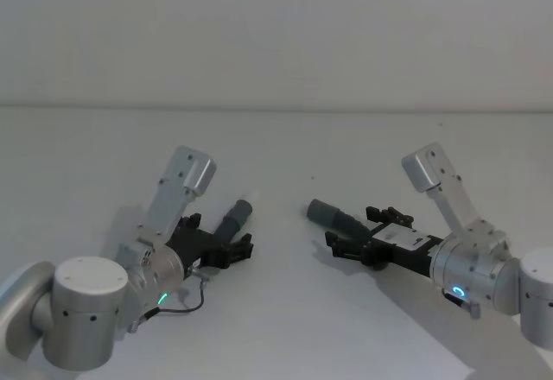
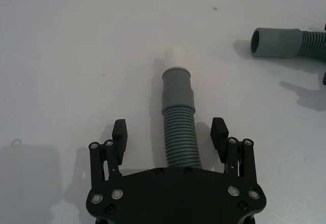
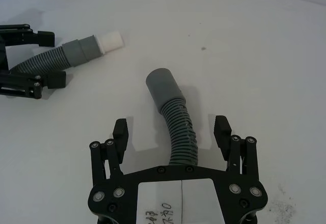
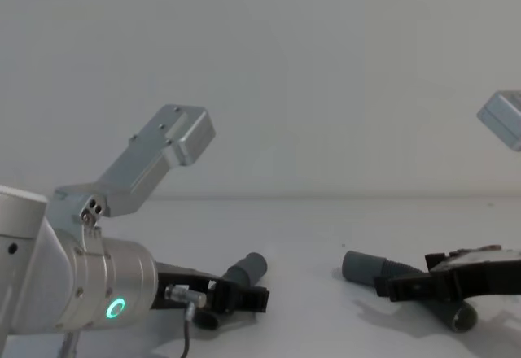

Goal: Use both hands to pick up one end of the pipe from the table, align the ends, and insert them.

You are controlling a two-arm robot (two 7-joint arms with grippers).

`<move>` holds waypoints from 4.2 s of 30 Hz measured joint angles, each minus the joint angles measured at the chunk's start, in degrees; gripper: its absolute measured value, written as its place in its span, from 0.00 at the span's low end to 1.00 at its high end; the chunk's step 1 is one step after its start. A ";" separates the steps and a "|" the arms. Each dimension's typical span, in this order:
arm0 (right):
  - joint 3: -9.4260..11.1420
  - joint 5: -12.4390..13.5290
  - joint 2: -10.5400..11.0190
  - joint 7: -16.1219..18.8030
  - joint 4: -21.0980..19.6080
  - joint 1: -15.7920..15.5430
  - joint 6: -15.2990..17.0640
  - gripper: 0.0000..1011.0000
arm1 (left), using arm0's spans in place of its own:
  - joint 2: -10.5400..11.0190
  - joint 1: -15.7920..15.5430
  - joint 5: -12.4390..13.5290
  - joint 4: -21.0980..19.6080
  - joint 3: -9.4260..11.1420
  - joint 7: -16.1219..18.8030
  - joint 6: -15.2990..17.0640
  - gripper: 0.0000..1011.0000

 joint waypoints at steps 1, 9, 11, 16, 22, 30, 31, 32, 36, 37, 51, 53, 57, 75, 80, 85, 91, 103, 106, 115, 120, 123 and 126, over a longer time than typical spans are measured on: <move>-0.01 0.04 0.00 0.00 0.03 0.03 0.00 0.99 | -0.03 0.00 -0.04 -0.02 -0.03 -0.06 0.16 0.99; -0.12 0.24 0.03 0.01 0.27 0.14 0.00 0.92 | -0.19 -0.05 -0.32 -0.22 -0.24 -0.52 1.48 0.97; -0.15 0.31 0.04 0.00 0.32 0.17 0.00 0.86 | -0.22 -0.07 -0.35 -0.24 -0.26 -0.60 1.64 0.94; -0.17 0.37 0.06 0.01 0.39 0.20 -0.01 0.74 | -0.26 -0.08 -0.43 -0.29 -0.30 -0.71 1.97 0.92; -0.20 0.43 0.07 0.01 0.44 0.22 -0.03 0.55 | -0.31 -0.05 -0.50 -0.32 -0.35 -0.84 2.27 0.88; -0.25 0.48 0.07 0.00 0.49 0.26 -0.05 0.29 | -0.38 -0.03 -0.55 -0.33 -0.36 -0.95 2.52 0.84; -0.25 0.49 0.07 0.01 0.49 0.27 -0.05 0.27 | -0.38 -0.03 -0.56 -0.33 -0.36 -0.96 2.53 0.84; -0.25 0.50 0.07 0.01 0.49 0.27 -0.05 0.24 | -0.38 -0.02 -0.56 -0.33 -0.36 -0.97 2.56 0.83; -0.25 0.51 0.07 0.00 0.52 0.27 -0.05 0.22 | -0.37 -0.01 -0.59 -0.34 -0.36 -1.01 2.61 0.81; -0.25 0.51 0.07 0.00 0.52 0.27 -0.05 0.22 | -0.37 -0.01 -0.59 -0.34 -0.36 -1.01 2.62 0.81; -0.25 0.51 0.07 0.00 0.52 0.27 -0.04 0.22 | -0.34 0.03 -0.64 -0.35 -0.35 -1.07 2.77 0.73; -0.25 0.51 0.07 0.00 0.52 0.27 -0.04 0.22 | -0.34 0.04 -0.64 -0.35 -0.35 -1.07 2.78 0.73; -0.25 0.51 0.06 0.00 0.52 0.27 -0.04 0.22 | -0.34 0.04 -0.65 -0.34 -0.33 -1.09 2.81 0.84; -0.25 0.50 0.06 0.00 0.51 0.27 -0.04 0.22 | -0.34 0.04 -0.68 -0.31 -0.28 -1.16 2.87 0.95; -0.25 0.50 0.06 0.00 0.52 0.27 -0.04 0.22 | -0.34 0.04 -0.68 -0.31 -0.31 -1.14 2.87 0.92; -0.25 0.50 0.06 0.00 0.52 0.27 -0.04 0.22 | -0.34 0.04 -0.68 -0.30 -0.34 -1.13 2.87 0.88; -0.25 0.50 0.06 0.00 0.52 0.27 -0.04 0.22 | -0.34 0.04 -0.66 -0.30 -0.36 -1.09 2.87 0.85; -0.25 0.50 0.06 0.00 0.52 0.27 -0.04 0.22 | -0.33 0.04 -0.61 -0.30 -0.36 -1.03 2.87 0.79; -0.25 0.50 0.06 0.00 0.52 0.27 -0.05 0.22 | -0.34 0.04 -0.61 -0.30 -0.36 -1.03 2.87 0.77; -0.25 0.50 0.06 0.00 0.51 0.27 -0.04 0.22 | -0.34 0.04 -0.61 -0.30 -0.35 -1.00 2.87 0.72; -0.25 0.50 0.06 0.00 0.52 0.27 -0.04 0.22 | -0.33 0.04 -0.61 -0.30 -0.35 -1.00 2.87 0.69; -0.25 0.50 0.06 0.00 0.52 0.27 -0.04 0.22 | -0.34 0.04 -0.61 -0.30 -0.35 -1.01 2.87 0.67; -0.25 0.50 0.06 0.00 0.52 0.27 -0.04 0.22 | -0.34 0.04 -0.62 -0.30 -0.35 -1.02 2.87 0.65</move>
